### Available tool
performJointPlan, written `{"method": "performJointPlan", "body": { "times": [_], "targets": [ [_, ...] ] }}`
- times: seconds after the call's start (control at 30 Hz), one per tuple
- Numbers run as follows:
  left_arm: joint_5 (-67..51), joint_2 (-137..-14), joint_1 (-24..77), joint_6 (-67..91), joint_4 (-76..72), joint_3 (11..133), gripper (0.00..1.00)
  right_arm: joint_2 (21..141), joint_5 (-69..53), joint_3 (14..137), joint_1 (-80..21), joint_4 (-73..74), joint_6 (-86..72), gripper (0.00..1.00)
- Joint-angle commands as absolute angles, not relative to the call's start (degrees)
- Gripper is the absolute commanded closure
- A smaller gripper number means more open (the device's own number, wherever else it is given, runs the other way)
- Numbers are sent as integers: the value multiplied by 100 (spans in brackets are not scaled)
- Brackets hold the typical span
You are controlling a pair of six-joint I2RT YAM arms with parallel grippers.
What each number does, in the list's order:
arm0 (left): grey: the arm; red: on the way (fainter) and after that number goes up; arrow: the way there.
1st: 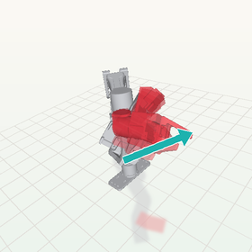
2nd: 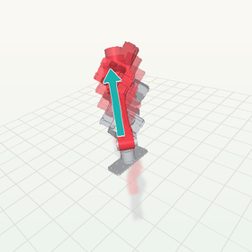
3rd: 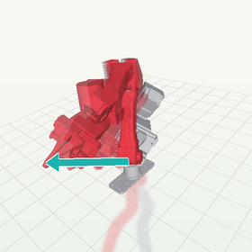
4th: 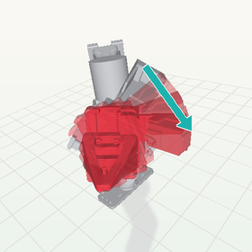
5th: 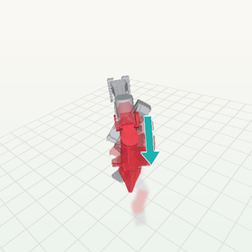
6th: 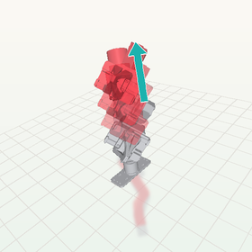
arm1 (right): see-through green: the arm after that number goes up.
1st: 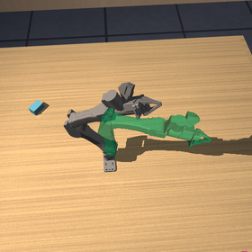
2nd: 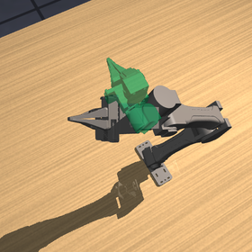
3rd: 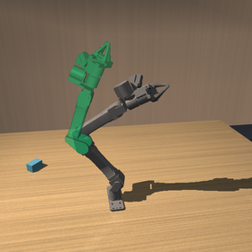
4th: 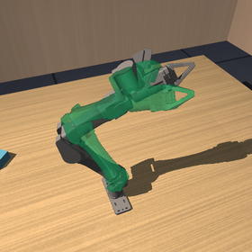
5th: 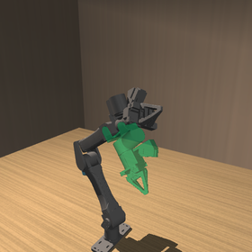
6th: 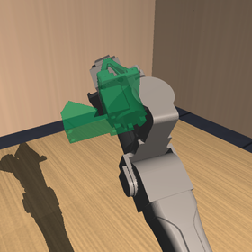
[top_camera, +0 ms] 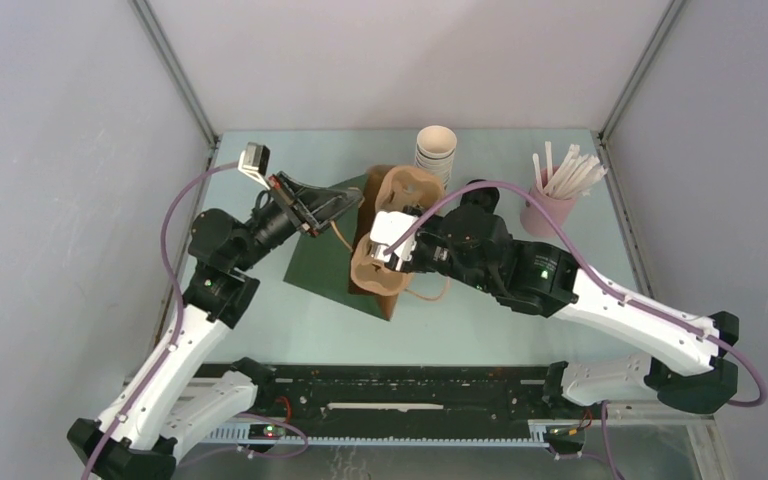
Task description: Pack the takeout coffee
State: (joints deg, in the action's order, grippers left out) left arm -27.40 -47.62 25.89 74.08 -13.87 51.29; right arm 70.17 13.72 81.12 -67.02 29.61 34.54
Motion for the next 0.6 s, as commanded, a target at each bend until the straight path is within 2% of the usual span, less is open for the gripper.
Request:
{"method": "performJointPlan", "body": {
  "times": [0.0,0.37,0.57],
  "targets": [
    [-3031,-4820,2641,7621,-1823,4991,100,6730,1066,8139,-6543,2897,3884,46],
    [-3043,-5113,2924,8132,-2507,4911,100,6662,1901,7922,-6752,3133,3804,46],
    [-3124,-5233,3032,8253,-2695,4888,100,6370,1153,7598,-6458,2935,3964,46]
  ]
}}
